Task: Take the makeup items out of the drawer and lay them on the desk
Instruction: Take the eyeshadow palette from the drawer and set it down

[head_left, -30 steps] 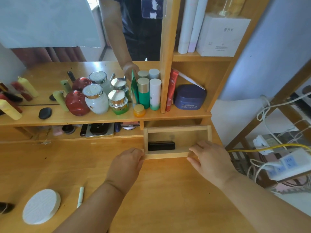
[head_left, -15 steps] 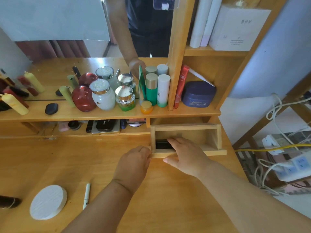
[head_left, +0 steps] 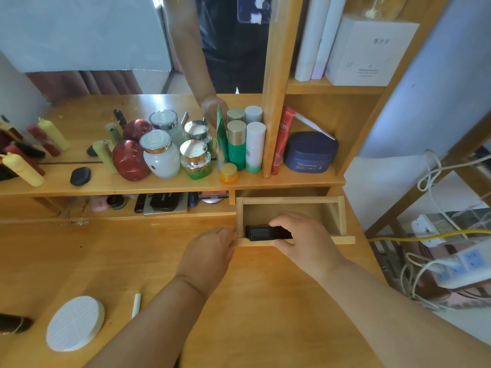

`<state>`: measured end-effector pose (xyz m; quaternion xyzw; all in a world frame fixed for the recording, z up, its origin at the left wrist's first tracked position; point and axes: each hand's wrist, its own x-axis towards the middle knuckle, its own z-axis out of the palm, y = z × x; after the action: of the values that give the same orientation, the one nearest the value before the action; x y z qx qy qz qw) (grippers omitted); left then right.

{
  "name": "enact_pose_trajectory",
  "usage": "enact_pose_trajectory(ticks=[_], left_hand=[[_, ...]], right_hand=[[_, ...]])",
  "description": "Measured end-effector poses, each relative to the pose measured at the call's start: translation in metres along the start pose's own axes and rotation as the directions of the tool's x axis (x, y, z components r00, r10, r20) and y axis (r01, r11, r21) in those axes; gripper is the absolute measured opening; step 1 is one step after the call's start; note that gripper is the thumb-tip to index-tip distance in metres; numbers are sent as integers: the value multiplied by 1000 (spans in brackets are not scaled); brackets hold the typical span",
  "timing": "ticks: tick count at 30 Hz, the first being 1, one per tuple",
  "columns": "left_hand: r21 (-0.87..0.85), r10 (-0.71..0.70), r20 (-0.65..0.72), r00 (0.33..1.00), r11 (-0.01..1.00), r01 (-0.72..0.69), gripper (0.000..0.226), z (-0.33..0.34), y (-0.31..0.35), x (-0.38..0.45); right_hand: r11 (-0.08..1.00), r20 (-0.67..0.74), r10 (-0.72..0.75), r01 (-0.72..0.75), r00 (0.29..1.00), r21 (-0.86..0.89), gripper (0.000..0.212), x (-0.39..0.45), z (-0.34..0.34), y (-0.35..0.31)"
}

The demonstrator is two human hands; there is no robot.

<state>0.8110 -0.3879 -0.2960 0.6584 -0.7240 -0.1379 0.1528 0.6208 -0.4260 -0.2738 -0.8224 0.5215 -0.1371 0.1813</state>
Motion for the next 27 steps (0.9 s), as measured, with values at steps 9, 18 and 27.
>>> enact_pose_trajectory(ticks=[9,18,27], left_hand=[[14,-50,27,998,999,49,19,-11,4,20],[-4,-98,16,995,995,98,20,-13,6,22],[-233,111,-123,986,963,-138,59,-20,25,-11]], right_hand=[[1000,-112,-22,21,993,-4,30,-1,-18,3],[999,-124,-53,51,991,-12,31,-5,-22,4],[991,-126,-33,49,992,124,33,-23,-20,-12]])
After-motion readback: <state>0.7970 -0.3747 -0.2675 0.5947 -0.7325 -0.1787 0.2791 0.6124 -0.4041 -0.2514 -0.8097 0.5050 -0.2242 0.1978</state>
